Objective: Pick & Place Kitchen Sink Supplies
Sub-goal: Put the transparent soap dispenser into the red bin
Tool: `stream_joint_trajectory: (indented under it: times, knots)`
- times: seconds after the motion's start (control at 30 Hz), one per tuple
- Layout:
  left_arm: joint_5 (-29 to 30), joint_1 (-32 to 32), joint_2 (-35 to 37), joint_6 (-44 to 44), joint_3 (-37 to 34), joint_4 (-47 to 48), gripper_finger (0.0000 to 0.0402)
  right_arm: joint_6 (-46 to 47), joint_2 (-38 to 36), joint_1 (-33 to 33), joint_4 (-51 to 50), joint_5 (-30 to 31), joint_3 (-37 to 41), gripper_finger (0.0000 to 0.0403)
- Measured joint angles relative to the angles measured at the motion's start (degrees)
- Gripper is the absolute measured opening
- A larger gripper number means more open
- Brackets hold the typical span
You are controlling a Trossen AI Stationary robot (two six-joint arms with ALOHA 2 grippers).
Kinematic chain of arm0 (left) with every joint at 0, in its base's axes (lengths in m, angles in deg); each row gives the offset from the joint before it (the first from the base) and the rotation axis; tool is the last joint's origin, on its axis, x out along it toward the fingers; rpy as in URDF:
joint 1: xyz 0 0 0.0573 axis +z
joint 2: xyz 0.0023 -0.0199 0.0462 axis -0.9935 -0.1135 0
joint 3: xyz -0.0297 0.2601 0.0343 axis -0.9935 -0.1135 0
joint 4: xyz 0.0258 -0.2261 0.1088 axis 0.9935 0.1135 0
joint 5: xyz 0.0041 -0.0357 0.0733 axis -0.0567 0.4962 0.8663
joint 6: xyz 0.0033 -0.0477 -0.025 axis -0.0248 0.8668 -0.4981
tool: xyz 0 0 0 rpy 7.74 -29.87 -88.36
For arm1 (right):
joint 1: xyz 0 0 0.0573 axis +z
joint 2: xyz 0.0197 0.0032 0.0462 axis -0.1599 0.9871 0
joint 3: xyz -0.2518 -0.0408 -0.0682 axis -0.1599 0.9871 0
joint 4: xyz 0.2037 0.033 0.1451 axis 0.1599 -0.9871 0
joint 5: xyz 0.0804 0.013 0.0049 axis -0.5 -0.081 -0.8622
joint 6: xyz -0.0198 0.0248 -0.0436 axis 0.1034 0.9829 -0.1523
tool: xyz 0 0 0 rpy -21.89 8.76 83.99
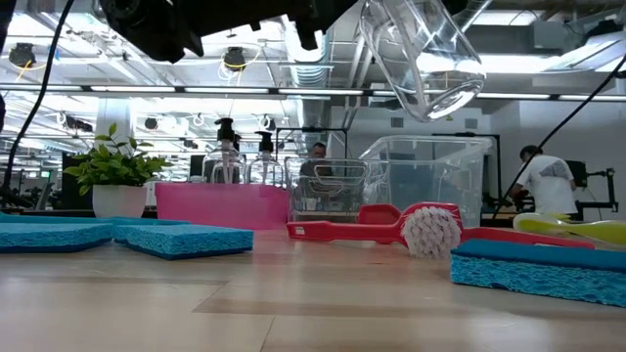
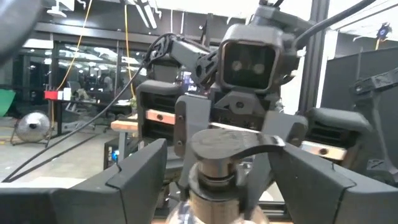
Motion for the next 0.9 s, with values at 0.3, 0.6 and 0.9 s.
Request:
stream_joint_trajectory:
  times: [0.3, 0.6, 0.9]
  knots:
    - [0.07, 0.15, 0.00, -0.01, 0.69, 0.96, 0.0280, -0.15, 0.00, -0.02, 0.02, 0.02, 0.00, 0.0140]
    - [0.00, 0.10, 0.00, -0.01, 0.69, 0.90, 0.0243, -0.15, 0.00, -0.02, 0.00, -1.14, 0.00, 0.0147]
    - [0.09, 0.12, 0.00, -0.05, 0.69, 0.87, 0.0184, -0.02, 0.00, -0.01, 0.00, -1.33, 0.00, 0.0146]
